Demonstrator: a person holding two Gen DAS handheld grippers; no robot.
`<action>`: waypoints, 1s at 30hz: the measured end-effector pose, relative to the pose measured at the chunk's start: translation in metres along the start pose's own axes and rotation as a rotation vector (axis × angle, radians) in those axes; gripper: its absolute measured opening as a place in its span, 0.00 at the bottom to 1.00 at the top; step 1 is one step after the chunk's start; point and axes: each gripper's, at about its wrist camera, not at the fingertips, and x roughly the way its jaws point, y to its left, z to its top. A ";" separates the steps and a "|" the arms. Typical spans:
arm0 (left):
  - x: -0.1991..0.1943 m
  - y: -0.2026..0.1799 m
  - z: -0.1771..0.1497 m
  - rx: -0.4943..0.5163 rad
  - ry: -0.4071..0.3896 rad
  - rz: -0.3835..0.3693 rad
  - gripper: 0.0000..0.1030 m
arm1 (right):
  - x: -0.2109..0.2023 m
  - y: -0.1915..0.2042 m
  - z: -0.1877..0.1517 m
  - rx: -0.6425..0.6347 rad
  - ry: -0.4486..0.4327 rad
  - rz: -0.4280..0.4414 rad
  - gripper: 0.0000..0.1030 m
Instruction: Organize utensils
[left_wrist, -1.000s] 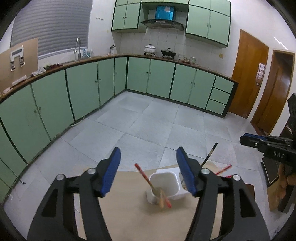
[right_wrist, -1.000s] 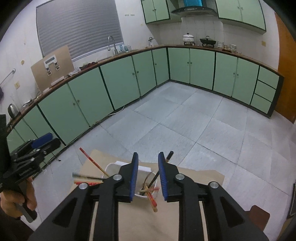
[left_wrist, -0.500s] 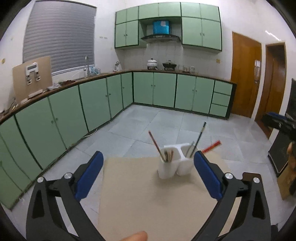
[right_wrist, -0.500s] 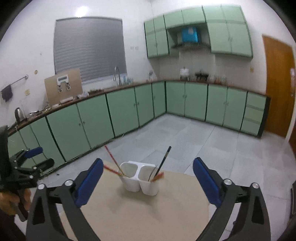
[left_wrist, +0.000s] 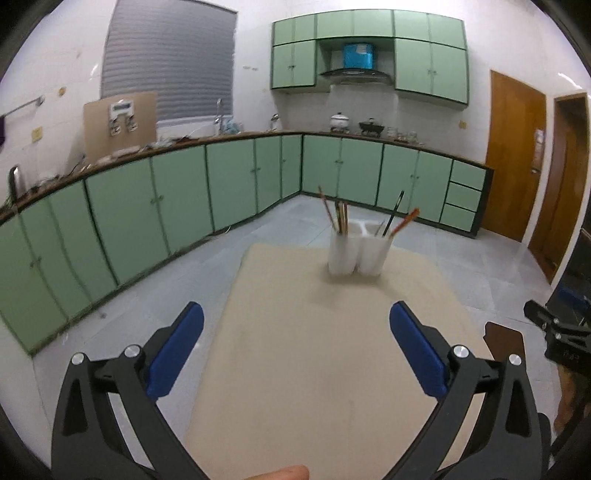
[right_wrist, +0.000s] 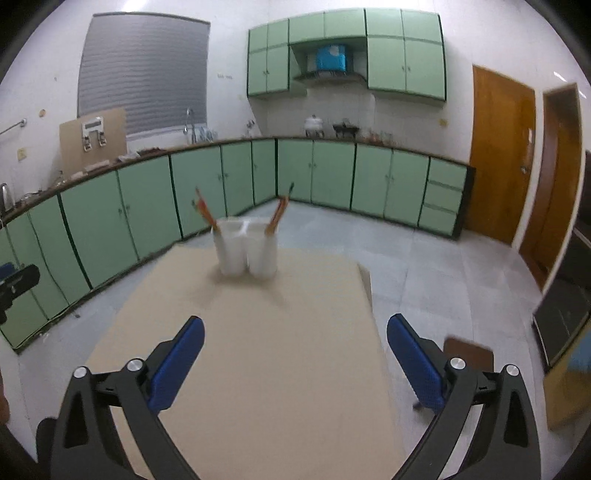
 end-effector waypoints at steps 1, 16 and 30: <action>-0.009 -0.002 -0.009 -0.001 0.006 0.001 0.95 | -0.009 0.002 -0.007 0.001 0.010 -0.004 0.94; -0.144 -0.013 -0.054 -0.007 -0.051 0.030 0.95 | -0.140 -0.018 -0.039 0.090 -0.085 -0.059 0.94; -0.208 -0.001 -0.055 -0.076 -0.123 0.150 0.95 | -0.202 -0.003 -0.048 0.034 -0.211 -0.104 0.94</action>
